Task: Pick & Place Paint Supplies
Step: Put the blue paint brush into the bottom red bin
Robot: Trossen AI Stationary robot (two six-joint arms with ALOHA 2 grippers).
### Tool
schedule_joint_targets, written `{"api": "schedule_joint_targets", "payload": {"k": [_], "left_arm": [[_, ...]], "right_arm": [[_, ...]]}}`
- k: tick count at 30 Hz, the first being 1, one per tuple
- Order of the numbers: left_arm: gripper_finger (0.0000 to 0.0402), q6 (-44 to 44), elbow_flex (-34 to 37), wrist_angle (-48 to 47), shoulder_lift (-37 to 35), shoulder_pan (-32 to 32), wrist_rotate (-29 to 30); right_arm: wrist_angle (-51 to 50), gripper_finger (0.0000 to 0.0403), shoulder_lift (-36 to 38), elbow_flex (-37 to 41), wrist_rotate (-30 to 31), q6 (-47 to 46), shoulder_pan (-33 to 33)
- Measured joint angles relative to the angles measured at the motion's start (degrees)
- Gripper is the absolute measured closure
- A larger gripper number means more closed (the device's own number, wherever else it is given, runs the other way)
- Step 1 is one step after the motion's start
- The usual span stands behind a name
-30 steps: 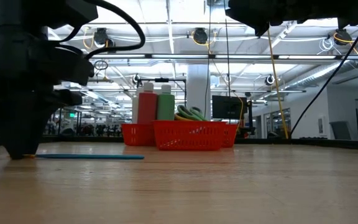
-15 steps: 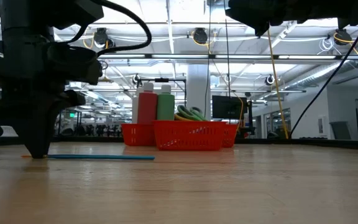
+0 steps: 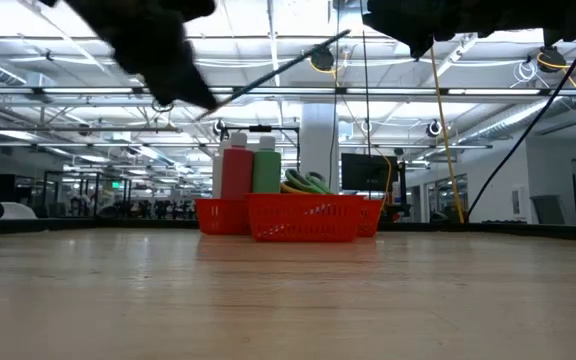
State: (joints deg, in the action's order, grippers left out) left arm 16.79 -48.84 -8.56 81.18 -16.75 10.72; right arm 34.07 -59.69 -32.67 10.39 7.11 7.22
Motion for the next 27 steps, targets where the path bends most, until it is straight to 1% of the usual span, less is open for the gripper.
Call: {"api": "schedule_joint_targets", "payload": {"k": [5, 12, 18, 23, 27], "left_arm": [[0.0401, -2.65, -0.13, 9.58, 0.79, 6.73, 0.04], [0.0401, -2.52, -0.11, 18.74, 5.35, 15.99, -0.08], [0.0401, 1.36, -0.04, 20.28, 11.31, 20.37, -3.20], [0.0401, 3.67, -0.02, 20.66, 15.97, 21.21, -3.29], [0.0400, 5.87, -0.04, 19.20, 17.18, 22.03, -3.26]], "right_arm": [[0.38, 0.0245, 0.01, -0.02, 0.00, -0.02, 0.00], [-0.01, 0.0245, 0.01, -0.01, 0.00, -0.02, 0.00], [-0.24, 0.0245, 0.01, 0.00, 0.00, 0.04, 0.00], [-0.44, 0.0245, 0.01, -0.01, 0.00, 0.09, 0.00], [-0.46, 0.0245, 0.01, -0.02, 0.00, 0.17, 0.00]]}}
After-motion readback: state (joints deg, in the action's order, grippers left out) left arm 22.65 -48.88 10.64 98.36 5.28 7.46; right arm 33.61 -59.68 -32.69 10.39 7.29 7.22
